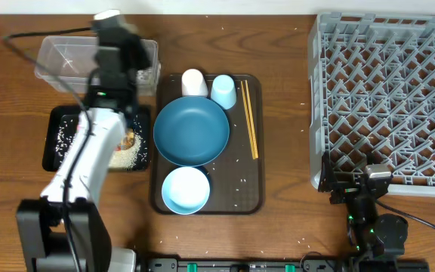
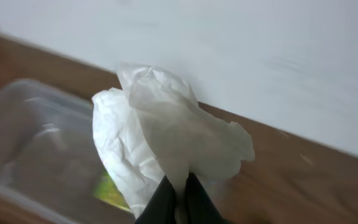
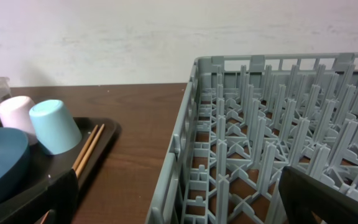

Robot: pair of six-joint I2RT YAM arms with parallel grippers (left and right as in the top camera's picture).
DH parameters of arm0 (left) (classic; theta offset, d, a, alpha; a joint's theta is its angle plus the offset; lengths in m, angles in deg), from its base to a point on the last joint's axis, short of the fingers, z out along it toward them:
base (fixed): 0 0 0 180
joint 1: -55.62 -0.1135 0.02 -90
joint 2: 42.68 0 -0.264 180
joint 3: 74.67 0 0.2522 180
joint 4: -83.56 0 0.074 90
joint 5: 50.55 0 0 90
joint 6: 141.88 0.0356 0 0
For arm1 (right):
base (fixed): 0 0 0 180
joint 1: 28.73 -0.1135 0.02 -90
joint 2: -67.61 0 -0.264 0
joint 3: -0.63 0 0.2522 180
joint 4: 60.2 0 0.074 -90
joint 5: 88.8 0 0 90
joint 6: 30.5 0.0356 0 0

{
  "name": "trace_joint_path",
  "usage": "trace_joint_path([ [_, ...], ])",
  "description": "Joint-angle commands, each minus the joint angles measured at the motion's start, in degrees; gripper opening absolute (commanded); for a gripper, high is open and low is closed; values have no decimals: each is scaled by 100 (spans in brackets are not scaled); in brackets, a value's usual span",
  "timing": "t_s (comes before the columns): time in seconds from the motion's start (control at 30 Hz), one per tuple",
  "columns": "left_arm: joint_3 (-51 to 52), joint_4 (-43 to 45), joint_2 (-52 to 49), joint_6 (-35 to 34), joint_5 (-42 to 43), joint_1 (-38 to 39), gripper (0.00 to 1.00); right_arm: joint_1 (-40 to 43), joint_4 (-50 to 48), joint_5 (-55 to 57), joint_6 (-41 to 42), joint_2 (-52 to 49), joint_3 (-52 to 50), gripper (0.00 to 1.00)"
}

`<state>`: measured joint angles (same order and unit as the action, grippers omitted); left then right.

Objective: Sort waste into correct bins and load items into the dishwasher rack
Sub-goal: 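Carry the tissue into the clear plastic container and release it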

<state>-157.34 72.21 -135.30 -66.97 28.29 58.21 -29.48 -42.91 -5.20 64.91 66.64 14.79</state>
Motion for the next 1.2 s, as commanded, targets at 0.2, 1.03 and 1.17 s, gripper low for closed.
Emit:
trace_joint_path([
  [0.2, 11, 398, -754, -367, 212, -833, 17, 59, 17, 17, -35, 11, -9, 99],
  [1.03, 11, -3770, 1799, -673, 2177, -824, 98, 57, 17, 17, -35, 11, -9, 99],
  [1.17, 11, -4817, 2052, -949, 2273, -826, 98, 59, 17, 17, -35, 11, -9, 99],
])
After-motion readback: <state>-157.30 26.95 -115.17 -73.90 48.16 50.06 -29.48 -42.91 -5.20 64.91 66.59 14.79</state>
